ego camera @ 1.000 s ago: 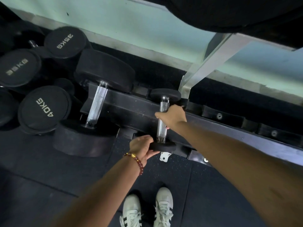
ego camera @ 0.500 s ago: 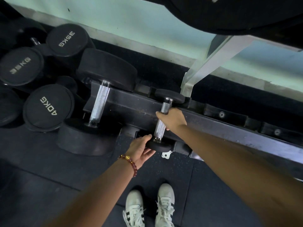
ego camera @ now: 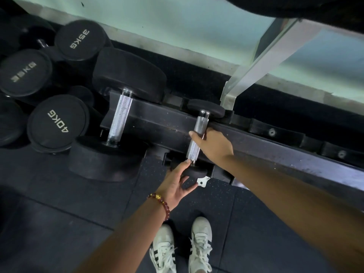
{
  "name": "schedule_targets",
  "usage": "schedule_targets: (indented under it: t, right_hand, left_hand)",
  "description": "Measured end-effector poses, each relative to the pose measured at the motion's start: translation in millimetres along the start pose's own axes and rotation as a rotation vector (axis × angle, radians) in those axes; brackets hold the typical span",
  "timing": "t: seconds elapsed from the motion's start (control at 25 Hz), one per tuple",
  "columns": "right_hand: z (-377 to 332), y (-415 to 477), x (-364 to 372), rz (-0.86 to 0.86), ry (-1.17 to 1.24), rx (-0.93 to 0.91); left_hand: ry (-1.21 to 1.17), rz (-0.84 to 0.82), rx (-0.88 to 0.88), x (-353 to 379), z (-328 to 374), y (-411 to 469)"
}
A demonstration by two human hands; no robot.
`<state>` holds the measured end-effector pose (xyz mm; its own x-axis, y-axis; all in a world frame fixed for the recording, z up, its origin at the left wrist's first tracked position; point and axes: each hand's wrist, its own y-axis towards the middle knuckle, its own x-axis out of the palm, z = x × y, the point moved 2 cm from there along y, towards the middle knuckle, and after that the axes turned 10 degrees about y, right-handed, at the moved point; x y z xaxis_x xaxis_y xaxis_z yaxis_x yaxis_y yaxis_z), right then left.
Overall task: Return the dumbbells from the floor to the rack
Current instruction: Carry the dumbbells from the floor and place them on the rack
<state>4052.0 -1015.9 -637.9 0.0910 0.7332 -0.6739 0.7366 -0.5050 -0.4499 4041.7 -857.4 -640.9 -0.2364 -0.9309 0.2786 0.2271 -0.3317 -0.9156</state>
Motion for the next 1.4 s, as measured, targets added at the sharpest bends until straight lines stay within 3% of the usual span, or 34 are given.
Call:
schedule_targets:
  t: [0.32, 0.56, 0.68, 0.84, 1.04, 1.2, 1.28, 1.4]
  right_hand:
    - [2.5, 0.2, 4.7, -0.182, 0.128, 0.000]
    - [-0.3, -14.6, -26.8, -0.324, 0.150, 0.077]
    - [-20.1, -52.1, -76.4, -0.370, 0.021, -0.027]
    - [-66.1, -129.5, -148.6, -0.422, 0.030, -0.122]
    - [-100.0, -254.0, -240.8, -0.309, 0.010, -0.177]
    - [-114.0, -380.8, -315.1, -0.016, 0.133, -0.098]
    - [-102.9, -450.2, -339.4, 0.039, 0.185, -0.026]
    - [-75.0, -553.2, -364.3, 0.107, 0.158, 0.052]
  left_hand:
    - [0.144, 0.085, -0.020, 10.2, 10.3, -5.3]
    - [0.668, 0.223, -0.030, -1.8, 31.0, -36.0]
    - [1.040, 0.257, 0.179, 3.7, 55.0, -84.3]
    - [1.580, 0.042, 0.516, 33.2, 76.0, -185.5]
    - [2.114, -0.149, 0.793, 81.8, 86.2, -322.0]
    - [2.115, -0.188, 1.009, 122.4, 75.4, -426.5]
    - [2.078, -0.324, 1.043, 142.7, 50.7, -463.1]
    - [2.228, -0.610, 1.071, 180.6, -7.9, -512.8]
